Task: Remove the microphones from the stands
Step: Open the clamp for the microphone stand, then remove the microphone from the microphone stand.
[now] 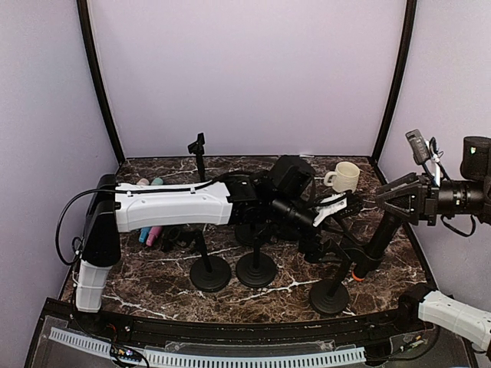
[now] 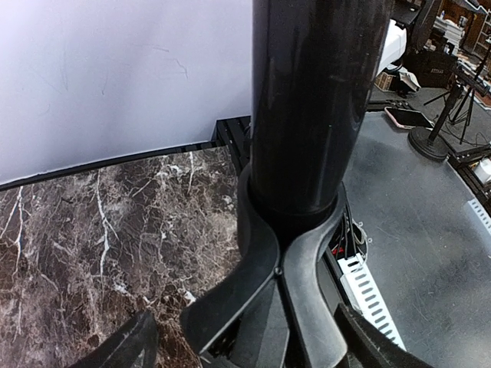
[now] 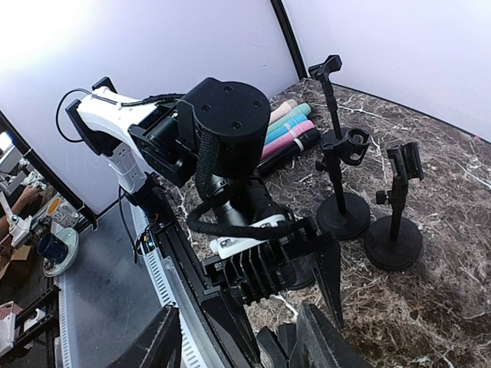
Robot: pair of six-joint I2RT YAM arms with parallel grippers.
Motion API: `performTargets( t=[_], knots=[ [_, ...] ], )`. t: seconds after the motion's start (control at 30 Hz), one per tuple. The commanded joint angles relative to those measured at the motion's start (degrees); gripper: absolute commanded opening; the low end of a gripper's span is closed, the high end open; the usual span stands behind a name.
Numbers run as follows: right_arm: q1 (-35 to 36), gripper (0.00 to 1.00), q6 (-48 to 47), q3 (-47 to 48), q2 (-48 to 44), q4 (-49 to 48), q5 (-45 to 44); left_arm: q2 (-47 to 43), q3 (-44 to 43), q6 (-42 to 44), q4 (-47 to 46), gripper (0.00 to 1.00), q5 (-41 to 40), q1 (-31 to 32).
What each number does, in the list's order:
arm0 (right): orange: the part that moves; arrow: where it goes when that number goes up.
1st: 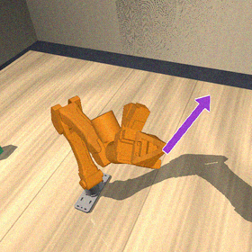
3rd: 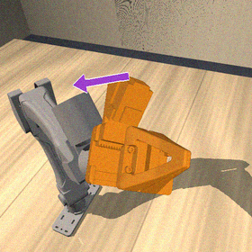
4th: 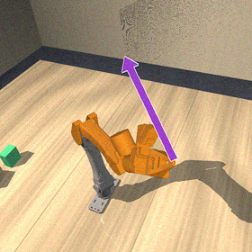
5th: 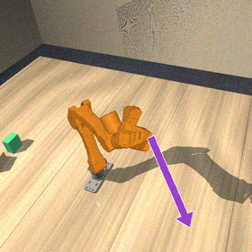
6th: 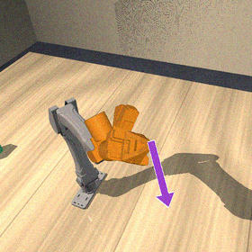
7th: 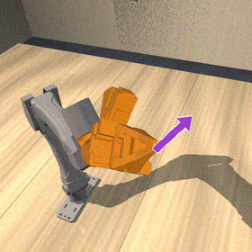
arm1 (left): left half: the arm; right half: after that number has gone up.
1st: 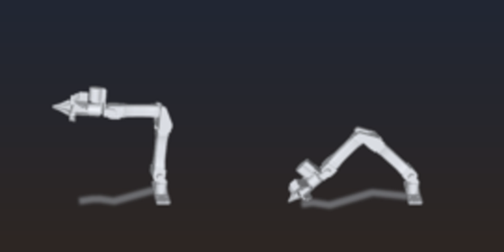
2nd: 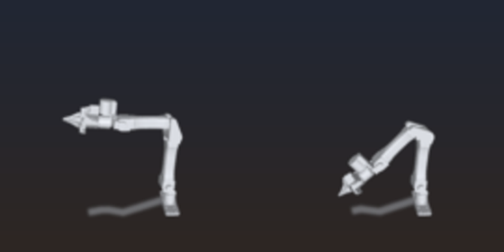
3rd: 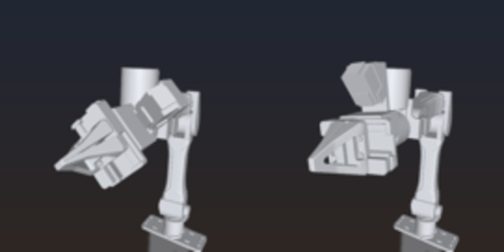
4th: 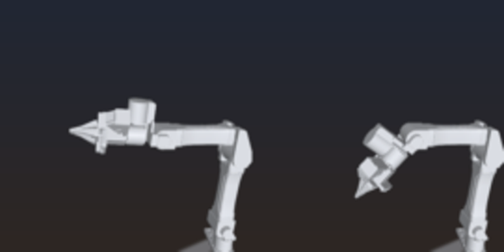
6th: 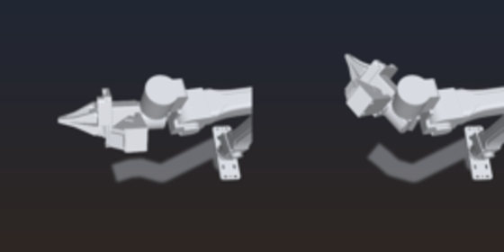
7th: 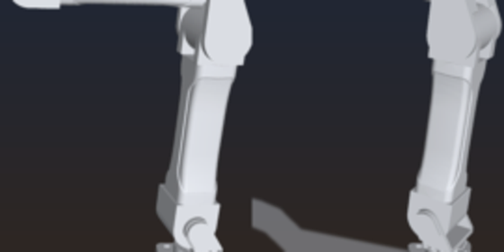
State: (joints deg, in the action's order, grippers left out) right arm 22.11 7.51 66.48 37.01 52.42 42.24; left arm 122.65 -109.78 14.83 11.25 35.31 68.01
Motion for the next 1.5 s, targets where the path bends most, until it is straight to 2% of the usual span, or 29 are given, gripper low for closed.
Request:
performTargets(
  t=[0.0,0.1,0.27,0.37,0.43,0.57,0.77,1.0,1.3,1.47],
  knots=[
    [-0.2,0.36,-0.5,-0.8,-0.2,-0.6,0.5,0.0,-1.4,0.2,0.2,0.79,0.9,0.5],
    [-0.2,0.34,-0.8,-0.7,-0.3,0.0,0.6,0.0,-1.2,0.2,0.3,0.73,1.2,0.5],
    [-0.2,0.28,-1.0,-0.6,-0.3,0.6,0.7,0.0,-1.1,1.0,0.9,0.54,0.9,0.6],
    [-0.2,0.19,-1.1,-0.4,-0.4,0.8,0.4,0.0,-1.1,1.7,1.5,0.44,0.4,0.7],
    [-0.2,0.12,-1.2,-0.2,-0.6,0.8,0.2,0.0,-1.1,2.1,2.1,0.32,0.1,0.7],
    [-0.2,0.02,-1.4,0.2,-0.7,0.9,-0.6,0.0,-1.2,2.3,2.8,0.16,-0.6,0.8],
    [-0.2,0.0,-0.6,3.4,-0.8,0.2,-4.8,-0.2,-0.6,1.3,3.3,0.01,-3.5,0.9],
    [-0.2,0.0,3.2,8.9,0.3,-3.8,-10.9,-3.1,3.4,-0.1,2.7,0.0,-13.0,-0.1],
    [-0.2,0.0,7.8,13.9,3.6,-15.5,-15.5,-7.7,9.6,-2.2,-0.8,0.0,-21.4,-4.5],
    [-0.2,0.0,9.7,15.1,4.4,-21.8,-20.5,-9.0,12.1,-3.4,-2.2,0.03,-21.9,-5.9]
  ],
)
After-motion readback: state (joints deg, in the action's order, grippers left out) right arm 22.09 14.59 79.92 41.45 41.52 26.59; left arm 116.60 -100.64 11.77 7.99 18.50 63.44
